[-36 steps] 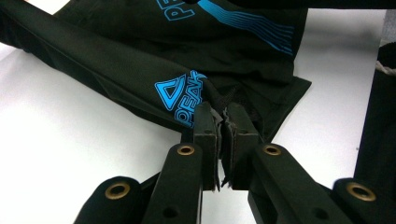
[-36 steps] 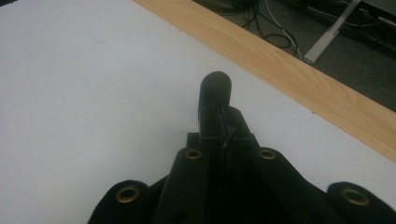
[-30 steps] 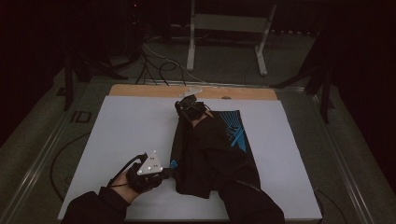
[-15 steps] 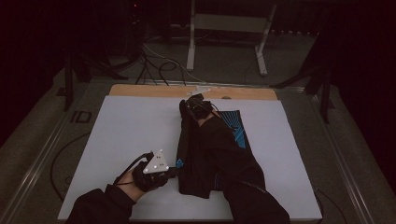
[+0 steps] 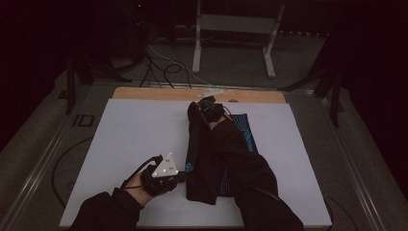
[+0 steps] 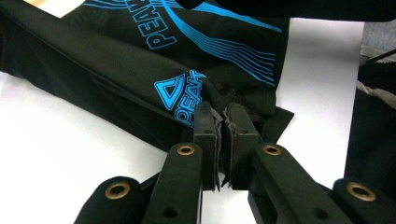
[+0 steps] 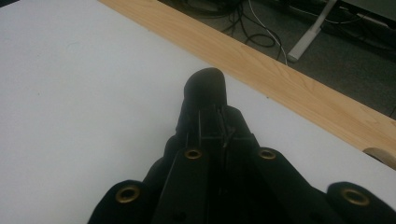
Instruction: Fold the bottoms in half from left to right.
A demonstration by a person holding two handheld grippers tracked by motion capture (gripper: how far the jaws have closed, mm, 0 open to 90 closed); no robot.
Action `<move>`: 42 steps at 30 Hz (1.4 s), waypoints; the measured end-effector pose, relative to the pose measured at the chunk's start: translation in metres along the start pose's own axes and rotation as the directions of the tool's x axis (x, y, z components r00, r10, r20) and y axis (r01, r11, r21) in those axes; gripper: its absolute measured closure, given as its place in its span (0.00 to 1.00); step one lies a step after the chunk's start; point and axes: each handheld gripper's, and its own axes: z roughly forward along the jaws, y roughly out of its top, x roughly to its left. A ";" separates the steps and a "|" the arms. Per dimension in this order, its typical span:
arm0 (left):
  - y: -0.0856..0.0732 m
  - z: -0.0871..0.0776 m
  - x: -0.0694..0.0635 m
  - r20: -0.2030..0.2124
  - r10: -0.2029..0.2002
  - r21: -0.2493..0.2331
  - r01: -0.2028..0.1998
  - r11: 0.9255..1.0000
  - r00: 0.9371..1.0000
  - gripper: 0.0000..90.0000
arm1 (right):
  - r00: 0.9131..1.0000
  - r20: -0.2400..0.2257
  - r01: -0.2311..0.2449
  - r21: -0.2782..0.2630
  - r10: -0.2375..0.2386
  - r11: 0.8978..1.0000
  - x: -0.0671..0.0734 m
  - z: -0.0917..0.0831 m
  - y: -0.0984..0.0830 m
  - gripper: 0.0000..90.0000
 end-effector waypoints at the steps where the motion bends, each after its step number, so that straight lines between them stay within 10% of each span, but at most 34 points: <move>1: 0.002 0.002 -0.001 0.002 0.006 0.000 -0.006 1.000 1.000 0.95 | 1.000 0.000 -0.001 0.001 0.001 1.000 -0.001 0.000 0.000 0.99; 42: 0.033 0.020 -0.005 0.036 0.047 -0.026 -0.046 0.999 0.998 0.95 | 0.998 0.055 -0.021 -0.015 0.022 1.000 -0.043 -0.031 -0.012 0.99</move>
